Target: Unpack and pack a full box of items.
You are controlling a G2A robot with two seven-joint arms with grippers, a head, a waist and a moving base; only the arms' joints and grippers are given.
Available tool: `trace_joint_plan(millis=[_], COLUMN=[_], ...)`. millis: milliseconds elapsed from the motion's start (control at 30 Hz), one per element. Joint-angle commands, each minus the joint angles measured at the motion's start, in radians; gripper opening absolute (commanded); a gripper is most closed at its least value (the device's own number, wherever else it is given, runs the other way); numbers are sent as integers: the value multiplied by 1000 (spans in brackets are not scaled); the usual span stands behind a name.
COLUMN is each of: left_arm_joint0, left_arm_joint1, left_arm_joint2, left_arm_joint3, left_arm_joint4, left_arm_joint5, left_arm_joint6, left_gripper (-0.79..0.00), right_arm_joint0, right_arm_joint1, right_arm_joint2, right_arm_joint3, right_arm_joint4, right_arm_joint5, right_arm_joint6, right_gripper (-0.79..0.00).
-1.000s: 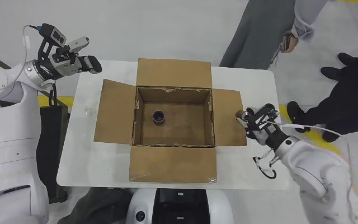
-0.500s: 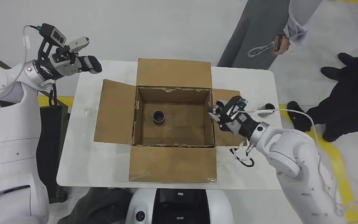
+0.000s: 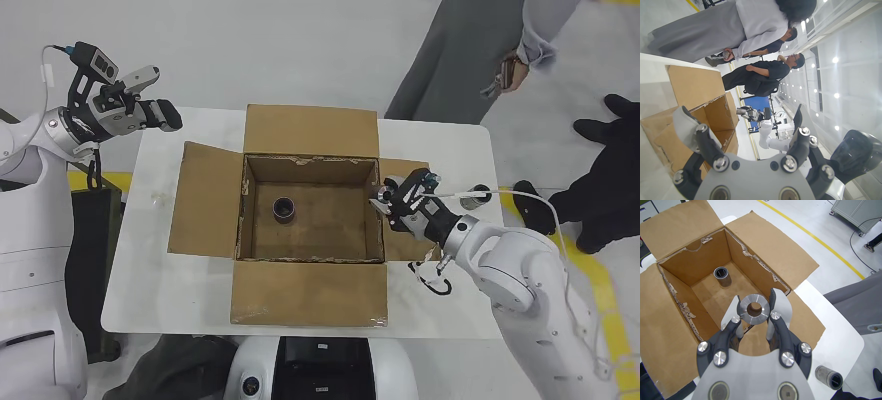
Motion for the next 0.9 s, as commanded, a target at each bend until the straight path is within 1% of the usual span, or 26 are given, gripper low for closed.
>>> trace_joint_plan(millis=[0, 67, 133, 233, 333, 433, 633, 767, 867], left_arm_joint0=[0, 0, 0, 0, 0, 0, 0, 0, 0], left_arm_joint1=[0, 0, 0, 0, 0, 0, 0, 0, 0], left_arm_joint2=[0, 0, 0, 0, 0, 0, 0, 0, 0], left_arm_joint3=[0, 0, 0, 0, 0, 0, 0, 0, 0], left_arm_joint4=[0, 0, 0, 0, 0, 0, 0, 0, 0], left_arm_joint5=[0, 0, 0, 0, 0, 0, 0, 0, 0], left_arm_joint6=[0, 0, 0, 0, 0, 0, 0, 0, 0], left_gripper=[0, 0, 0, 0, 0, 0, 0, 0, 0], right_arm_joint0=[0, -2, 22, 97, 195, 301, 468, 534, 562], right_arm_joint1=[0, 0, -2, -10, -26, -49, -110, -145, -164], right_arm_joint2=[0, -4, -28, -93, -177, -285, -476, -544, -574], right_arm_joint3=[0, 7, 14, 49, 118, 210, 422, 547, 609], right_arm_joint4=[0, -1, -10, -11, 17, 28, 51, 81, 102], right_arm_joint5=[0, 4, -1, -5, -7, 10, 67, 92, 98], right_arm_joint6=[0, -16, 7, 51, 86, 131, 125, 86, 60], right_gripper=[-785, -785, -785, -785, -785, -785, -785, -785, -785])
